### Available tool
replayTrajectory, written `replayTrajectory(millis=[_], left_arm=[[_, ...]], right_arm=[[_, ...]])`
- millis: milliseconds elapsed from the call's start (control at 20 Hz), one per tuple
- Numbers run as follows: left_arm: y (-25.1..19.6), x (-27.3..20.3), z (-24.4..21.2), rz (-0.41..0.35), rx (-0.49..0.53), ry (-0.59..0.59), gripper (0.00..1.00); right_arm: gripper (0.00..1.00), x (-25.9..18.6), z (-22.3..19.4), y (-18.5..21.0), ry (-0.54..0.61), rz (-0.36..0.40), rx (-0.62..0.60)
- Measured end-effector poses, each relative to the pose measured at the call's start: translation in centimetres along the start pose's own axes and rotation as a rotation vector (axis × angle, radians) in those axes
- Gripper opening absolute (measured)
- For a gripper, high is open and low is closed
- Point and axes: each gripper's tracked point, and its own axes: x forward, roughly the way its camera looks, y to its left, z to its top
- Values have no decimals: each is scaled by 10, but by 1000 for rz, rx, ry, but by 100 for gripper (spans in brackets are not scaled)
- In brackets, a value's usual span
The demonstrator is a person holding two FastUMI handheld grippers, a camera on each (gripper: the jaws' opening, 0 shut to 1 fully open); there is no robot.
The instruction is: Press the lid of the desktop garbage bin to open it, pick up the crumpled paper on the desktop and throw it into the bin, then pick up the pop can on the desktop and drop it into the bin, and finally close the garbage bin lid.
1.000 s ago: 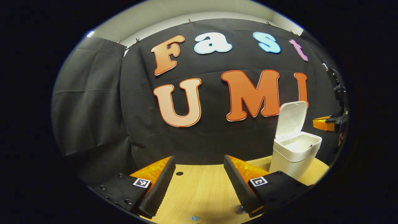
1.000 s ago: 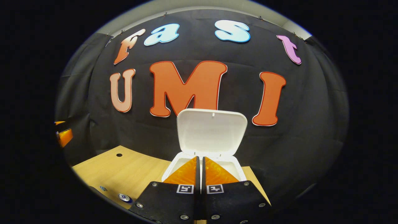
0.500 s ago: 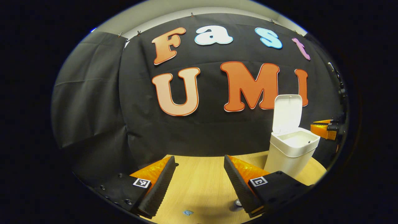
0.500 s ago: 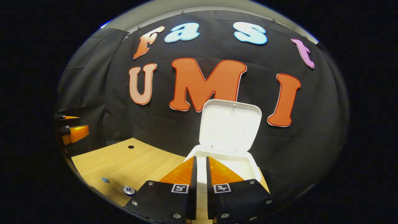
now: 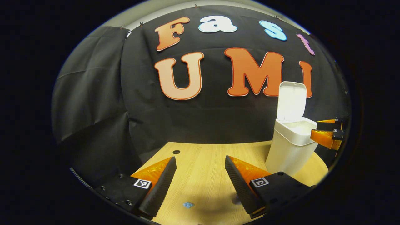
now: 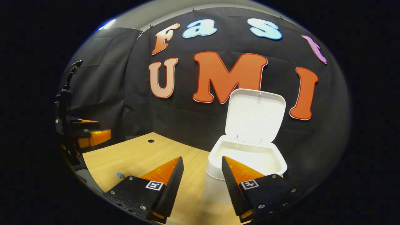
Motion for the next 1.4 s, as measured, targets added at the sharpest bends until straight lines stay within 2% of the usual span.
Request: replayTrajectory(millis=[450, 700, 1100, 1400], left_arm=[[2, 27, -54, -103, 21, 168, 100], [4, 33, -85, -147, 21, 261, 100], [6, 37, -147, -196, 10, 433, 98], [11, 39, -193, -216, -15, 557, 100]], right_arm=[[95, 5, -42, 48, 113, 40, 37], [98, 7, -71, 74, 206, 76, 36], [98, 12, -107, 104, 305, 116, 35], [98, 16, -136, 121, 370, 149, 35]])
